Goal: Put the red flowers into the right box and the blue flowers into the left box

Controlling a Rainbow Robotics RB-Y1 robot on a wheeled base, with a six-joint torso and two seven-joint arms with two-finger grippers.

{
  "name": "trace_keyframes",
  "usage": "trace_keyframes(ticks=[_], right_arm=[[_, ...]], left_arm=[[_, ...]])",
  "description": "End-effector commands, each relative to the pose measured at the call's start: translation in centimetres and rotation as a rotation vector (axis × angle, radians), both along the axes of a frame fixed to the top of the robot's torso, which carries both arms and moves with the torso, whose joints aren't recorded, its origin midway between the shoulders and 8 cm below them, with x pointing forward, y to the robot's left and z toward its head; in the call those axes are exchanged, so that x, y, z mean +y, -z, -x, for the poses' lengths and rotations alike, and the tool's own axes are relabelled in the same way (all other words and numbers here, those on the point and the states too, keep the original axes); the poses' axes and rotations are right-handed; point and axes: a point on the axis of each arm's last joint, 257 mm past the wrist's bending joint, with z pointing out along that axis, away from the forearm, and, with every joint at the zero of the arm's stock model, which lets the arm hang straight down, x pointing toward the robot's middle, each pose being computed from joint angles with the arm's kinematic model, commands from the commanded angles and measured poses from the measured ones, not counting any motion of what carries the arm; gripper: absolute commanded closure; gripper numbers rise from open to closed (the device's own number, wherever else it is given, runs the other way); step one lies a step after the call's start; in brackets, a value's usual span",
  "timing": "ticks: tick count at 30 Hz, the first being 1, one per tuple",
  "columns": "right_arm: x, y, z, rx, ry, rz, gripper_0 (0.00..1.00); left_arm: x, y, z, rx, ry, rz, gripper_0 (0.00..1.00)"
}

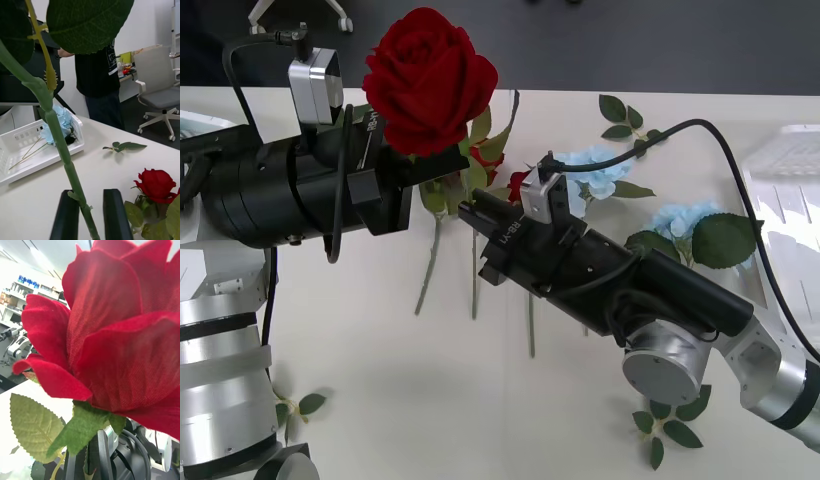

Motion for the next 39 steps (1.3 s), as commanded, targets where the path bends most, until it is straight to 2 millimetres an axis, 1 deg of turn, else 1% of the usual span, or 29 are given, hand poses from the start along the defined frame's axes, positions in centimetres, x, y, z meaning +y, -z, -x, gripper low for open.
trace_keyframes(ticks=[1, 5, 6, 7, 8, 9, 10, 17, 21, 25, 29, 32, 35, 36, 37, 38, 39], right_arm=[[0.4, -0.9, 0.7, -0.036, -0.011, -0.001, 1.0], [0.4, -0.9, 0.7, -0.035, -0.012, -0.002, 1.0], [0.3, -0.8, 0.7, -0.034, -0.011, 0.0, 1.0], [0.3, -0.8, 0.6, -0.034, -0.01, -0.001, 1.0], [0.3, -0.8, 0.7, -0.032, -0.012, -0.002, 1.0], [0.3, -0.9, 0.7, -0.034, -0.01, -0.002, 1.0], [0.2, -0.8, 0.6, -0.033, -0.009, 0.0, 1.0], [-0.3, -0.6, 0.6, -0.03, -0.004, 0.0, 1.0], [-1.4, -0.1, 0.7, -0.029, 0.006, 0.012, 1.0], [-3.7, 0.0, 1.8, -0.022, 0.004, 0.041, 1.0], [-7.0, -0.2, 3.0, 0.007, 0.014, 0.072, 1.0], [-9.3, -0.9, 4.1, 0.057, 0.025, 0.059, 1.0], [-11.0, -1.7, 4.9, 0.104, 0.042, 0.029, 1.0], [-11.4, -1.9, 5.1, 0.122, 0.048, 0.017, 1.0], [-12.0, -2.2, 5.3, 0.146, 0.059, 0.005, 1.0], [-12.6, -2.6, 5.5, 0.166, 0.074, 0.004, 1.0], [-13.1, -2.9, 5.5, 0.179, 0.091, 0.003, 1.0]], left_arm=[[-0.8, -1.2, 0.9, -0.086, 0.015, -0.018, 1.0], [-0.8, -1.2, 0.9, -0.086, 0.015, -0.018, 1.0], [-0.8, -1.2, 0.9, -0.086, 0.015, -0.018, 0.94], [-0.8, -1.2, 0.9, -0.086, 0.015, -0.018, 0.65], [-0.8, -1.2, 0.9, -0.086, 0.015, -0.018, 0.49], [-0.8, -1.2, 0.9, -0.086, 0.015, -0.018, 0.12], [-0.8, -1.2, 0.9, -0.086, 0.015, -0.018, 0.0], [-0.8, -1.2, 0.9, -0.086, 0.015, -0.018, 0.0], [-0.8, -1.2, 0.9, -0.086, 0.015, -0.018, 0.0], [-0.8, -1.2, 0.9, -0.086, 0.015, -0.018, 0.0], [-0.8, -1.2, 0.9, -0.086, 0.015, -0.018, 0.0], [-0.8, -1.2, 0.9, -0.086, 0.015, -0.018, 0.0], [-0.8, -1.2, 0.9, -0.086, 0.015, -0.018, 0.0], [-0.7, 0.0, 0.3, -0.039, -0.004, -0.007, 0.0], [-0.4, 0.5, 0.1, -0.025, -0.017, -0.015, 0.0], [0.1, 0.3, -0.1, -0.035, -0.041, -0.016, 0.0], [0.4, 0.6, -0.3, -0.029, -0.062, -0.019, 0.0]])
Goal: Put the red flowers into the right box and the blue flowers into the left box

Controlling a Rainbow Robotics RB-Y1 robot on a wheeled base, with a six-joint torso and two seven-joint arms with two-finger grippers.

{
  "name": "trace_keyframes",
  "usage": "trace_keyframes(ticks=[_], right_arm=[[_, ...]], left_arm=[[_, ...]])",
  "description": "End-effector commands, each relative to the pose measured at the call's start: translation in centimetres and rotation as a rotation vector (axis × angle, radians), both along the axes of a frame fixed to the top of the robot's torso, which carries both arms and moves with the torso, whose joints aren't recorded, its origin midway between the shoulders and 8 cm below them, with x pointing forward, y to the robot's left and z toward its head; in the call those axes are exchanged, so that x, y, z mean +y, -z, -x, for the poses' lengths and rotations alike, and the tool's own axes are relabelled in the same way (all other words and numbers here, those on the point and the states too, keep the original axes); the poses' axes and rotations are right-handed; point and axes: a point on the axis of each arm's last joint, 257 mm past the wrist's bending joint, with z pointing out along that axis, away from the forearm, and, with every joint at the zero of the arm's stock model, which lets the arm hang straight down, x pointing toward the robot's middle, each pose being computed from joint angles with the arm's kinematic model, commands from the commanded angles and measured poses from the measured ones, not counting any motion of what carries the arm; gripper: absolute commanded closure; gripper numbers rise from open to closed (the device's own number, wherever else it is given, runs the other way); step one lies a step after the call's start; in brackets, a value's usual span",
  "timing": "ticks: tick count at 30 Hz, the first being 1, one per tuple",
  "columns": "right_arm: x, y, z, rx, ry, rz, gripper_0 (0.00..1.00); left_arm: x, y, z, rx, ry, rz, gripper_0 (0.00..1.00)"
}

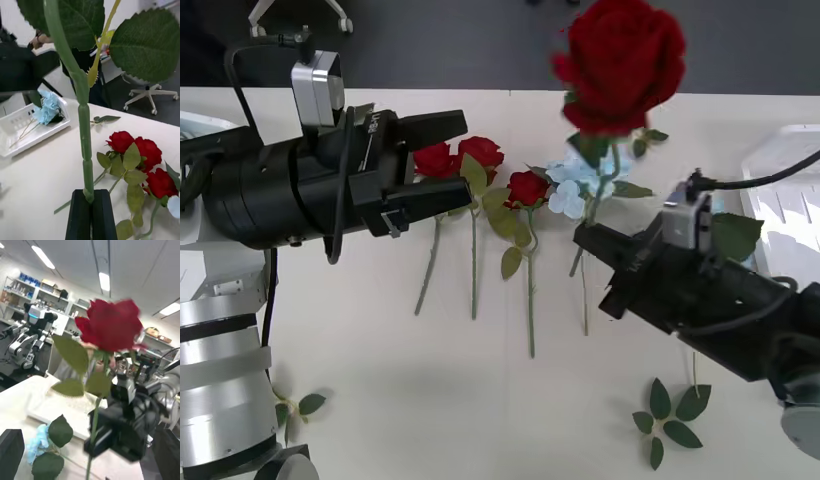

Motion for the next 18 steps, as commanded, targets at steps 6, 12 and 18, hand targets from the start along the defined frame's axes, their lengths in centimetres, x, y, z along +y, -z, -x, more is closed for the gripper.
trace_keyframes(ticks=[6, 12, 18], right_arm=[[-4.3, -4.5, 0.9, 0.125, 0.133, -0.032, 1.0], [-9.3, -4.9, -0.4, 0.234, 0.278, -0.022, 1.0], [-15.8, -4.0, -1.2, 0.335, 0.445, 0.05, 1.0]], left_arm=[[2.3, 2.0, -1.6, -0.032, -0.19, -0.097, 0.0], [4.6, 5.4, -4.7, 0.015, -0.368, -0.253, 0.0], [7.2, 8.3, -7.1, 0.171, -0.503, -0.385, 0.0]])
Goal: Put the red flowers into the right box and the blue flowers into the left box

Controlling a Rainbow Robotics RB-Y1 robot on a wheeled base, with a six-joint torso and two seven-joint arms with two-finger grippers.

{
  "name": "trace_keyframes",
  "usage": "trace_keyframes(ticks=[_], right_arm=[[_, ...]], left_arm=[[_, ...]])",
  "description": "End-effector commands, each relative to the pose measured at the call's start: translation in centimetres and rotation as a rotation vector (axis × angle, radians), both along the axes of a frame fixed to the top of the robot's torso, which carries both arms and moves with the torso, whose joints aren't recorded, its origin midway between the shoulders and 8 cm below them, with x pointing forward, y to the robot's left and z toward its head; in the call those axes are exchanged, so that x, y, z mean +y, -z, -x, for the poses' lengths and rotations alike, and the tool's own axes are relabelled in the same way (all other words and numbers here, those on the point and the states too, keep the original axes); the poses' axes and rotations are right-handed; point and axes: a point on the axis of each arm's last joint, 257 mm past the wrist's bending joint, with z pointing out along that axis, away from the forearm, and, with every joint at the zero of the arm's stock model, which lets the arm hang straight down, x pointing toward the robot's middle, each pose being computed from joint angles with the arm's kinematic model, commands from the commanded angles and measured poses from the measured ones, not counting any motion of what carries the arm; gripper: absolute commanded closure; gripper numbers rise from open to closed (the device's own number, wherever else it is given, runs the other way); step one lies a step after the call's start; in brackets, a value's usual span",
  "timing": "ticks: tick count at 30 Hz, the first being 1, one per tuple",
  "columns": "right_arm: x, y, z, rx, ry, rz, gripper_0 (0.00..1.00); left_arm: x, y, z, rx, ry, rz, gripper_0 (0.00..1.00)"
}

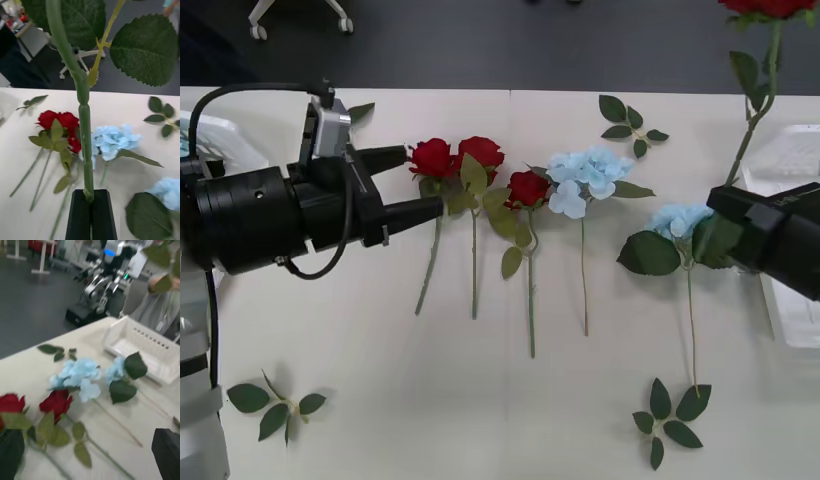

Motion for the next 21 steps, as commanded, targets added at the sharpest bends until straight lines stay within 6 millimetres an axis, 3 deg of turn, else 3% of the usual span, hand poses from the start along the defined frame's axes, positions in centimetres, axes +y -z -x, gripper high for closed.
trace_keyframes(ticks=[1, 5, 14, 19, 21], right_arm=[[-3.1, -0.8, 0.7, 0.059, 0.087, -0.004, 1.0], [-7.6, -0.5, 0.7, 0.137, 0.207, 0.025, 1.0], [-17.2, 1.1, 1.4, 0.276, 0.445, 0.1, 1.0], [-22.7, 3.1, 2.7, 0.356, 0.581, 0.2, 1.0], [-24.0, 3.9, 3.0, 0.384, 0.612, 0.215, 1.0]], left_arm=[[1.6, 0.0, -0.8, 0.111, -0.108, -0.035, 0.0], [3.3, 1.7, -2.1, 0.205, -0.239, -0.095, 0.0], [5.1, 4.6, -4.4, 0.363, -0.47, -0.141, 0.0], [6.0, 5.9, -5.0, 0.486, -0.605, -0.171, 0.0], [6.5, 6.2, -5.1, 0.525, -0.647, -0.179, 0.0]])
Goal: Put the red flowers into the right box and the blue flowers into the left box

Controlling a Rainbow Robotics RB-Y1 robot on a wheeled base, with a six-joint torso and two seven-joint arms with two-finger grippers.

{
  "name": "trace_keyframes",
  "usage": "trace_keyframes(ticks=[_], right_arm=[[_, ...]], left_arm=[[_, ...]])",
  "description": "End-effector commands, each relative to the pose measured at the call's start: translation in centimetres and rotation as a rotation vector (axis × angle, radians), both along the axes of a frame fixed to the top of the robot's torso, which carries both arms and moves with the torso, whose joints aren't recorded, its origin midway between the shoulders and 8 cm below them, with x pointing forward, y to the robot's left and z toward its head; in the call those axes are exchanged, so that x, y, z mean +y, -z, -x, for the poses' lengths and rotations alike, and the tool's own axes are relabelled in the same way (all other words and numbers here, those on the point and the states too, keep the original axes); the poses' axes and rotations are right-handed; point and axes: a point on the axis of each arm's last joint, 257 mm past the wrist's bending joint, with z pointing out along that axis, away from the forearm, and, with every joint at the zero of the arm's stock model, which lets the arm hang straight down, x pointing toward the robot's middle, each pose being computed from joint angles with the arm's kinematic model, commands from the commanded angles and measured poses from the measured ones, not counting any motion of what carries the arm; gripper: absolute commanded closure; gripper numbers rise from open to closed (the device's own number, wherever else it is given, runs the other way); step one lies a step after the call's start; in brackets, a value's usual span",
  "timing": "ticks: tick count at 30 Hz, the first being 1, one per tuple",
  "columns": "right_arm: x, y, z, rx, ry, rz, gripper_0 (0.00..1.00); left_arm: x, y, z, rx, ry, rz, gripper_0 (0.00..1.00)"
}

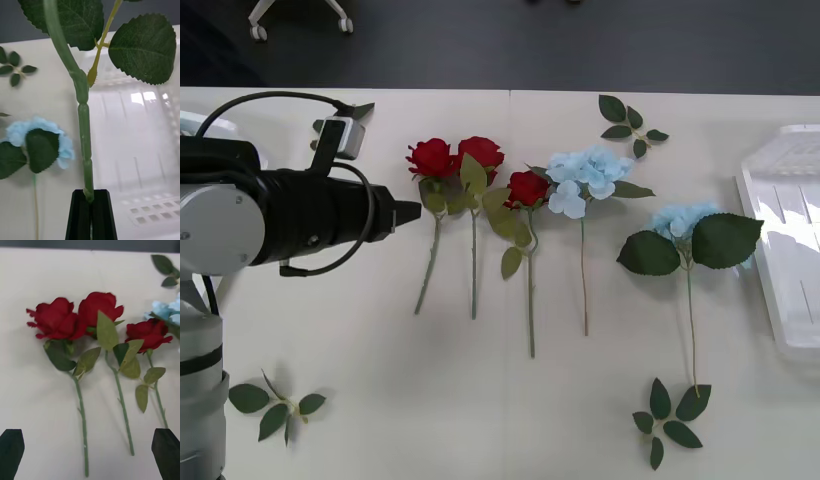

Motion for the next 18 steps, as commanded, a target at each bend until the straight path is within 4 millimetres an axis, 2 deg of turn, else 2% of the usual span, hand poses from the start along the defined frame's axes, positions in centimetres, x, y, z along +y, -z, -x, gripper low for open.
trace_keyframes(ticks=[1, 5, 10, 14, 18], right_arm=[[-2.8, 1.0, 0.5, 0.051, 0.074, 0.031, 1.0], [-5.4, 2.5, 1.1, 0.103, 0.131, 0.068, 1.0], [-8.7, 4.8, 1.5, 0.162, 0.192, 0.137, 1.0], [-9.9, 6.3, 1.1, 0.192, 0.209, 0.171, 1.0], [-10.6, 7.2, -0.4, 0.195, 0.22, 0.186, 1.0]], left_arm=[[0.1, -2.3, -0.8, 0.033, -0.105, 0.016, 0.0], [0.5, -1.6, -1.3, 0.094, -0.177, -0.011, 0.0], [0.6, 0.0, -3.1, 0.136, -0.232, -0.077, 0.0], [0.9, 1.0, -4.2, 0.162, -0.255, -0.126, 0.0], [1.0, 2.3, -5.2, 0.198, -0.272, -0.162, 0.0]])
